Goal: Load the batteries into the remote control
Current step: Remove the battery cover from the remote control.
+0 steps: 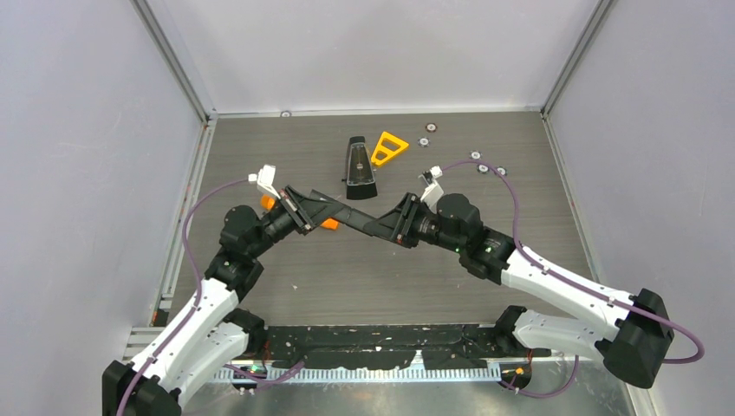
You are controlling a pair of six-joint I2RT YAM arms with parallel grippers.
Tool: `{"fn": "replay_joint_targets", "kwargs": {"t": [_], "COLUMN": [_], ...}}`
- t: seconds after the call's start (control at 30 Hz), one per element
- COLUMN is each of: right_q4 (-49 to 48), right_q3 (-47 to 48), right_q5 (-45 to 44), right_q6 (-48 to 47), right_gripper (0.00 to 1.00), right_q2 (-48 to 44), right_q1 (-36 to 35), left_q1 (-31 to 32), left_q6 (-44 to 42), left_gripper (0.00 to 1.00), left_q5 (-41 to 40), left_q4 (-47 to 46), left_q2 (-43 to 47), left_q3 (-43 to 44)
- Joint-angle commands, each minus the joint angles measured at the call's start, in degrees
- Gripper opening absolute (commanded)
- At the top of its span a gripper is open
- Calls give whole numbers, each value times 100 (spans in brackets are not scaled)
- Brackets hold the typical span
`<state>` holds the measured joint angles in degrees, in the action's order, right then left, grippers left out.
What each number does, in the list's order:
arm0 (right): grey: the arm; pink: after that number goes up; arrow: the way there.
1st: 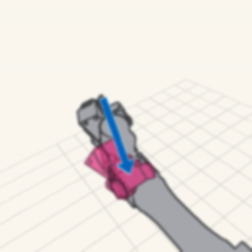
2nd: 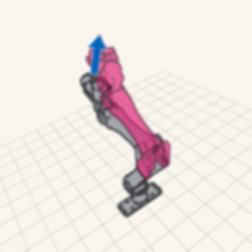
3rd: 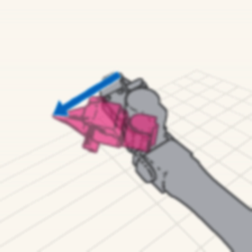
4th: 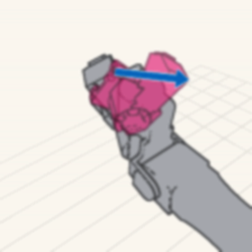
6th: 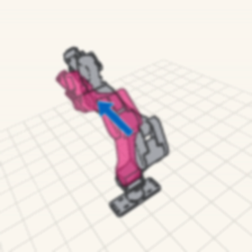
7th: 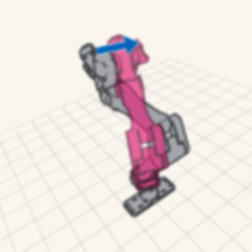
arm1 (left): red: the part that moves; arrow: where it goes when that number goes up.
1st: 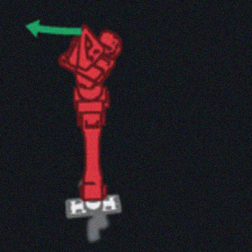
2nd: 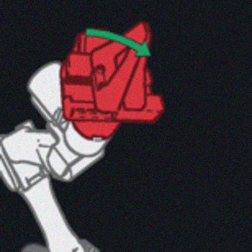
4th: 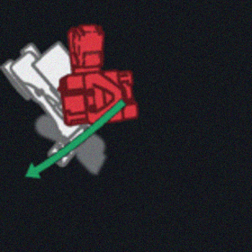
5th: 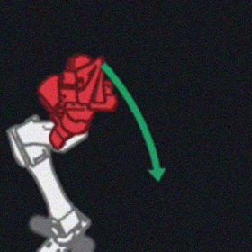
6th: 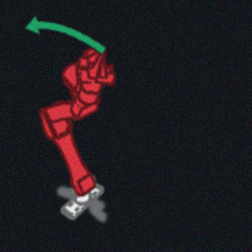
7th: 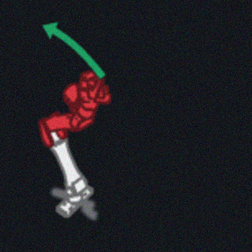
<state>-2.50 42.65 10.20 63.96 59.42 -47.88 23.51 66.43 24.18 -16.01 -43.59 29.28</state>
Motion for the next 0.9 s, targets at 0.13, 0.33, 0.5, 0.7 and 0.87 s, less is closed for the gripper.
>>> {"fn": "replay_joint_targets", "kwargs": {"t": [0.13, 0.33, 0.5, 0.7, 0.87], "right_q4": [136, 208, 93, -230, -586], "right_q3": [290, 294, 221, 90, -104], "right_q5": [-17, -39, -4, 61, 67], "right_q6": [-89, -56, 2, 128, 281], "right_gripper": [35, 42, 38, 23, 12], "right_q2": [64, 77, 92, 218, 287], "right_q1": [20, 23, 24, 38, 34], "left_q1": [-52, -56, -59, -57, -57], "left_q6": [-882, -1090, -1106, -1121, -1220], "left_gripper": [0, 0, 0, 0, 0], "left_q5": [-70, -107, -105, -229, -449], "left_q4": [-9, 28, 28, 64, 177], "left_q2": [-31, -35, -66, -111, -167], "left_q3": [193, 217, 202, 133, 86]}}
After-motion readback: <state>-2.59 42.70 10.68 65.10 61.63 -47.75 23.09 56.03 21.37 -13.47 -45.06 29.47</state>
